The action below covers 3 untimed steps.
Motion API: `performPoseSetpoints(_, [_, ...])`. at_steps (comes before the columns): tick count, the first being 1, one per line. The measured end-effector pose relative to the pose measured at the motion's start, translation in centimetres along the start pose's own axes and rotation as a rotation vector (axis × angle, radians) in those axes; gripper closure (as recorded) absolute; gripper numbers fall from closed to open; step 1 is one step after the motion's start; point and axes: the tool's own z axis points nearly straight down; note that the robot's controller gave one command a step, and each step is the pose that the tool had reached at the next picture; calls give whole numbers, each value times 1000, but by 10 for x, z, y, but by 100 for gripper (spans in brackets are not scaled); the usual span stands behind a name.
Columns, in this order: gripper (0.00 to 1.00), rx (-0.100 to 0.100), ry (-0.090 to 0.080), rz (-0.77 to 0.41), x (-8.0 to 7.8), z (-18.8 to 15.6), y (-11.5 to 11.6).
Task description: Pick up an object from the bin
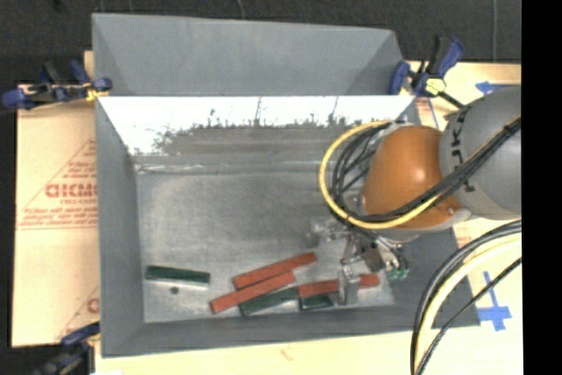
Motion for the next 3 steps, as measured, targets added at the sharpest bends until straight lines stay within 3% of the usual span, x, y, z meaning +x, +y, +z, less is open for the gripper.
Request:
performPoseSetpoints(1, [100, 2, -6, -34, 5, 9, 38])
performPoseSetpoints(2, [100, 3, -7, -35, 5, 9, 38])
performPoseSetpoints(3, [100, 4, -6, -92, -13, -148, 47])
